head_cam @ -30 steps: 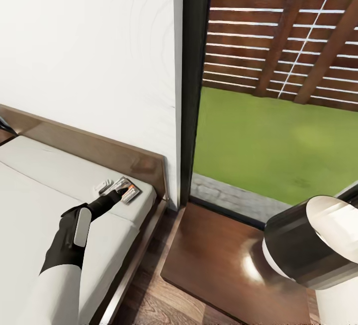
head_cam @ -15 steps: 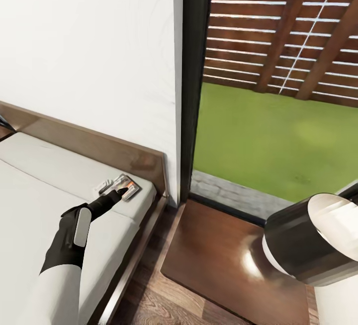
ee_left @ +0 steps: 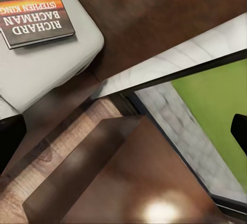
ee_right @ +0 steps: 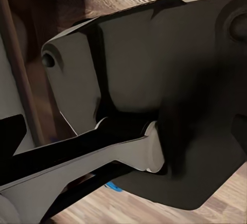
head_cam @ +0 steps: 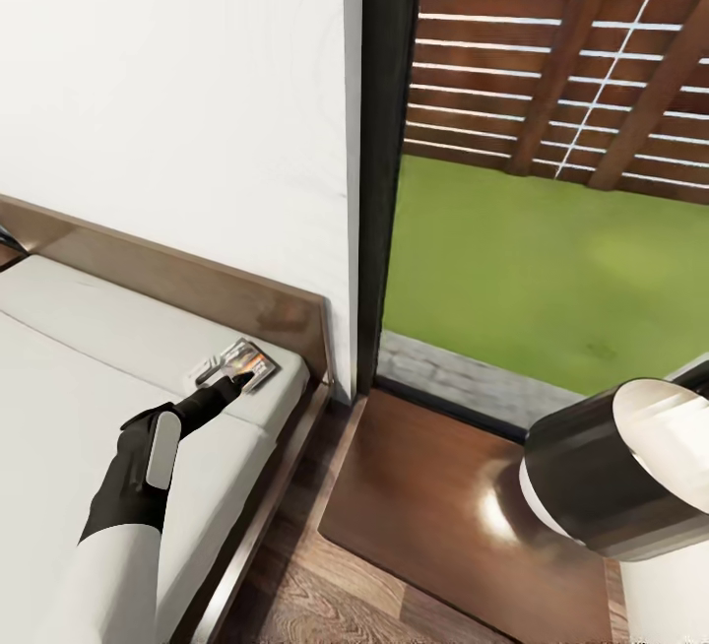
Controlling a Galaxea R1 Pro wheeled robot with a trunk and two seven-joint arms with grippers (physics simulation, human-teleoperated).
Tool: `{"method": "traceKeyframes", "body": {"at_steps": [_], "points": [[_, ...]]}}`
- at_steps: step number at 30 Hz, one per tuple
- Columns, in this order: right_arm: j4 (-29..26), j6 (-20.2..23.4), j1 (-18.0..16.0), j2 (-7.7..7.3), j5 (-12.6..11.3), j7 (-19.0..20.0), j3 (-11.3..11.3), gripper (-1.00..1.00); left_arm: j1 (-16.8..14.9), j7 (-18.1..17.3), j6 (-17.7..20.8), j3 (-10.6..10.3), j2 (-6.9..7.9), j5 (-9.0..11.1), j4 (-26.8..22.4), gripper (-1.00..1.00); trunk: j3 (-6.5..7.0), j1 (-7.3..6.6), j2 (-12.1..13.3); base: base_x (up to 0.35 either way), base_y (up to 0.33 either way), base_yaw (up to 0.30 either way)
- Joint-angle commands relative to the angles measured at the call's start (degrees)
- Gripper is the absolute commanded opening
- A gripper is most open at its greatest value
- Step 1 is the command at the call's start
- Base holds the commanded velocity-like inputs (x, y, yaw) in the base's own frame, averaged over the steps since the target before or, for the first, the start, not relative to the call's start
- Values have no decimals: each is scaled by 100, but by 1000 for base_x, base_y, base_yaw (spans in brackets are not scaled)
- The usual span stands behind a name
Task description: In the bedroom, move the book from the bed onto either nightstand, and place the two sandals side by side next to the bed.
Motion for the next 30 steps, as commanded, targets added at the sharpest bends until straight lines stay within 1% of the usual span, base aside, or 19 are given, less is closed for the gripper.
{"method": "traceKeyframes", "body": {"at_steps": [1, 30], "points": [[20, -16, -8, 2, -51, 33, 48, 100, -6, -27, 40, 25, -7, 2, -4, 100, -18, 3, -10, 0, 0, 0], [20, -16, -12, 2, -51, 33, 48, 100, -6, -27, 40, 17, -16, 2, -3, 100, -281, 3, -10, 0, 0, 0]]}}
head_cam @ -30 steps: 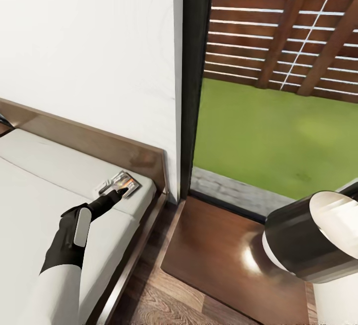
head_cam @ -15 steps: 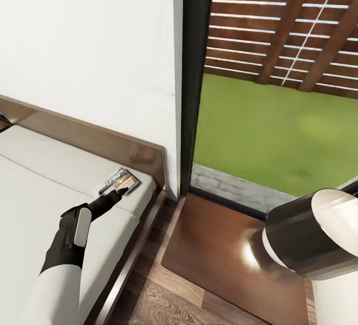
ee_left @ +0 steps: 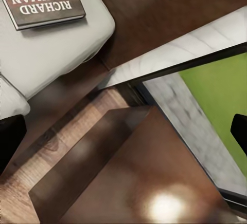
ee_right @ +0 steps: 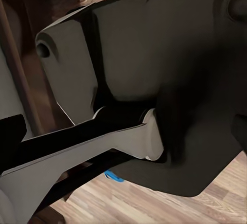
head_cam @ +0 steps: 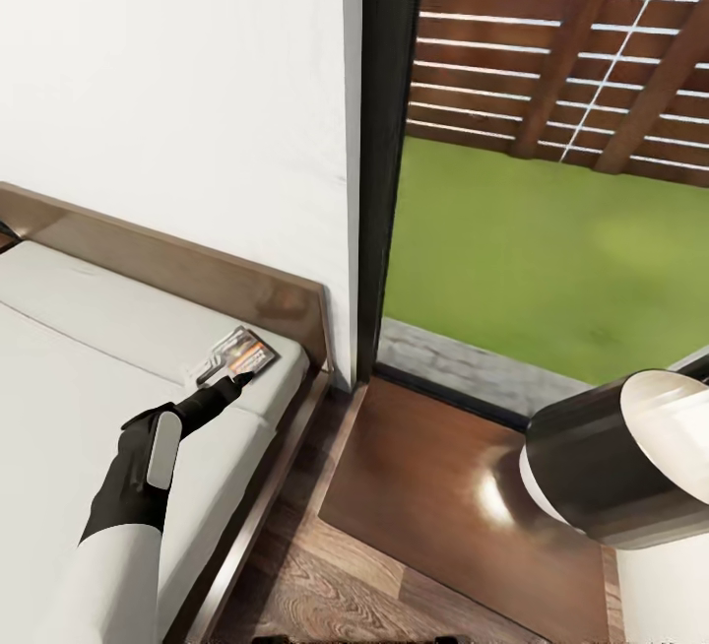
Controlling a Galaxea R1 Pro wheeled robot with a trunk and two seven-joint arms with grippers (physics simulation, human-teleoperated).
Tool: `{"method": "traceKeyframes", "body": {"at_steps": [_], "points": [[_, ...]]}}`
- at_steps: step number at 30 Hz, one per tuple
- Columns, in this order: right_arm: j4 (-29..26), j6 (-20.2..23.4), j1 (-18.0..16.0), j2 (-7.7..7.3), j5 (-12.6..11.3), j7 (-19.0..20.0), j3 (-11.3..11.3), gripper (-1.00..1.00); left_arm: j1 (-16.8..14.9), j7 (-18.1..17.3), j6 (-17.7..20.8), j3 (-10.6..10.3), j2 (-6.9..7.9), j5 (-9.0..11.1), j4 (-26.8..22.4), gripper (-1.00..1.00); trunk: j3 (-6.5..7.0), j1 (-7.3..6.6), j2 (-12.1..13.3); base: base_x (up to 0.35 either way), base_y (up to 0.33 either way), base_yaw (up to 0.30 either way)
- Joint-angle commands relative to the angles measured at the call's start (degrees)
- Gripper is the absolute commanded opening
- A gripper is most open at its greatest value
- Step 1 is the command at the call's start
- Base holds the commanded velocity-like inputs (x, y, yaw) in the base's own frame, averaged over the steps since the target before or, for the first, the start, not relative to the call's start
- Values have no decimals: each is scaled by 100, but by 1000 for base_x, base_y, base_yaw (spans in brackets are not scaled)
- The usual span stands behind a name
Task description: In the bedroom, move the book from the bed onto either nightstand, and place the two sandals side by side next to the bed.
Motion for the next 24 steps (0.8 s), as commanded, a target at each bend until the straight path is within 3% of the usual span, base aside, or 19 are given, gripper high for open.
{"method": "traceKeyframes", "body": {"at_steps": [1, 24], "points": [[20, -16, -7, 2, -51, 33, 48, 100, -6, -27, 40, 25, -7, 2, -5, 100, -18, 3, -10, 0, 0, 0], [17, 45, -6, 2, -50, 40, 49, 100, -6, -27, 40, 29, -7, 4, -5, 100, -226, 3, -10, 0, 0, -6]]}}
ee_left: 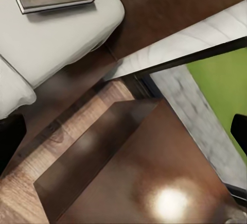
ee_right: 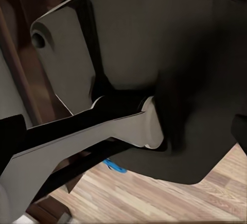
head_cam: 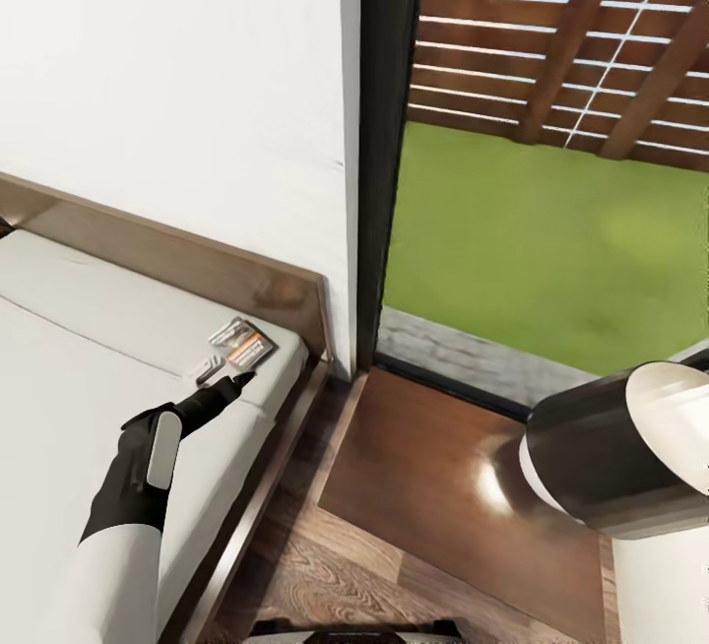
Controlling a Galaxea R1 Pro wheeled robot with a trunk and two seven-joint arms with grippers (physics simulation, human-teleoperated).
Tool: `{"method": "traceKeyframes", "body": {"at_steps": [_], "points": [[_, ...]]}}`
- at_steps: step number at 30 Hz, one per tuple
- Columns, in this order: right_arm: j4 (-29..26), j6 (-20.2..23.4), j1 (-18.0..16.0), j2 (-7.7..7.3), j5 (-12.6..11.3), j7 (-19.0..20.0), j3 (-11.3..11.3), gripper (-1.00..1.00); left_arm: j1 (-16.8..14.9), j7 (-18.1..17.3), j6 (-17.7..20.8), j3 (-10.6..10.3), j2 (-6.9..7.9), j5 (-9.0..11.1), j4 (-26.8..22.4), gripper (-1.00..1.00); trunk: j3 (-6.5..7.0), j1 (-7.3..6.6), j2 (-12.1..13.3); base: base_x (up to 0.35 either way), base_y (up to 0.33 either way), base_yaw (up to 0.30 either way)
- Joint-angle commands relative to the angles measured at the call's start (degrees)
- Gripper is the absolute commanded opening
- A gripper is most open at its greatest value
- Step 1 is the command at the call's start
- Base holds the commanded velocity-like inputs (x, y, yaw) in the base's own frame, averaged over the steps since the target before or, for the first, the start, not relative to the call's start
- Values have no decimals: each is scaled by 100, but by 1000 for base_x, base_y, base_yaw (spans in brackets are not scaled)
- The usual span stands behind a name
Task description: In the bedroom, move the book from the bed onto either nightstand, and place the two sandals side by side next to the bed.
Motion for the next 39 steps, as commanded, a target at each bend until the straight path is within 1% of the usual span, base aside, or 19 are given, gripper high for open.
{"method": "traceKeyframes", "body": {"at_steps": [1, 24, 30, 39], "points": [[18, -6, -7, 2, -55, 34, 48, 100, -5, -27, 40, 25, -7, 3, -5, 100, -17, 3, -10, 0, 0, -121], [14, 0, -9, 2, -47, 36, 53, 100, -5, -27, 40, 35, -1, 9, -7, 100, -151, 3, -10, 5, 5, -224], [14, 0, -9, 2, -47, 35, 55, 100, -5, -27, 40, 37, 9, 18, -5, 100, -157, 3, -10, 155, 176, -53], [14, 0, -6, 2, -47, 35, 55, 100, -5, -27, 40, 37, 11, 19, -6, 100, -158, 3, -10, 28, 38, -3]]}}
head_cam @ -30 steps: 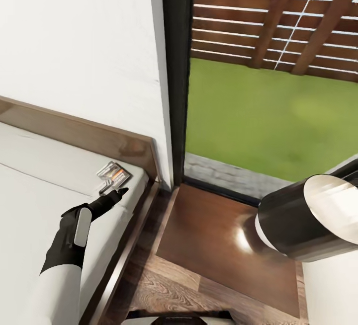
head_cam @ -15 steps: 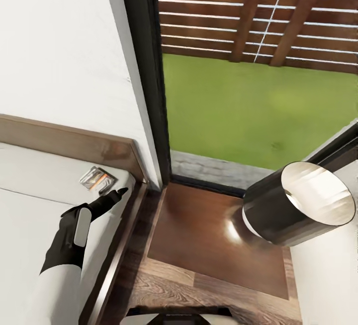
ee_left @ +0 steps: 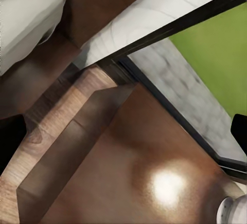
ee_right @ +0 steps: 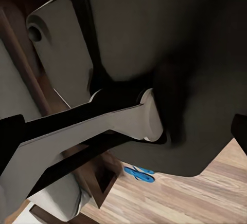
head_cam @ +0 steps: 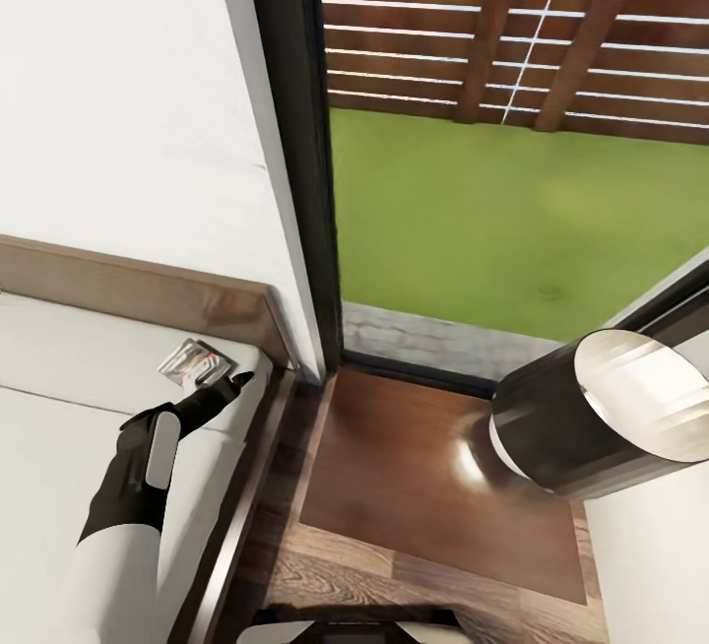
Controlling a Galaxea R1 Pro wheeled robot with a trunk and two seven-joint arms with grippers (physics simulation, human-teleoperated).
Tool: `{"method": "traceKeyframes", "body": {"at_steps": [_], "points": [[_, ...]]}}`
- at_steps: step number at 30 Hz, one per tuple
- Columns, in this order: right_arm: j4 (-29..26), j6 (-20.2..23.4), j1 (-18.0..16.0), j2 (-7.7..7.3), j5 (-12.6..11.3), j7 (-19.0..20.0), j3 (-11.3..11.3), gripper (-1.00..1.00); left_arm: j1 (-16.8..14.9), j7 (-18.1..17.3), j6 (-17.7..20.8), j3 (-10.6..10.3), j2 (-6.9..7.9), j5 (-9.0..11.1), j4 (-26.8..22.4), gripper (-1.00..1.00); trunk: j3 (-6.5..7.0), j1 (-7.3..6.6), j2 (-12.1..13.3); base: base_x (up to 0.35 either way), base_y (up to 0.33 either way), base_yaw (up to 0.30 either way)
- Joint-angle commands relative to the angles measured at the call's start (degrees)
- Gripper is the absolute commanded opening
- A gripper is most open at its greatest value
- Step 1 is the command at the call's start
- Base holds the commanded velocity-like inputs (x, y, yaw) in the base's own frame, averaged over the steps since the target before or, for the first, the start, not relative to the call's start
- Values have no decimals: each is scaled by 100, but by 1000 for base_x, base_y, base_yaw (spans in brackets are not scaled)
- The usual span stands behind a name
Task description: In the bedroom, move the book from the bed onto either nightstand, and place the two sandals side by side next to the bed.
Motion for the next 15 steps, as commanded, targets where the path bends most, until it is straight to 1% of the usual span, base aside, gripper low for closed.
{"method": "traceKeyframes", "body": {"at_steps": [1, 7, 15], "points": [[19, -9, -8, 2, -56, 34, 44, 100, -6, -27, 39, 25, -7, 1, -3, 100, -8, 3, -9, 2, 123, 0], [19, -9, -8, 2, -56, 34, 47, 100, -6, -27, 39, 25, -7, 4, -4, 100, -8, 3, -9, 1, 123, 0], [19, -9, -9, 2, -56, 34, 42, 100, -6, -27, 39, 25, -7, 7, -3, 100, -8, 3, -9, 0, 16, 0]]}}
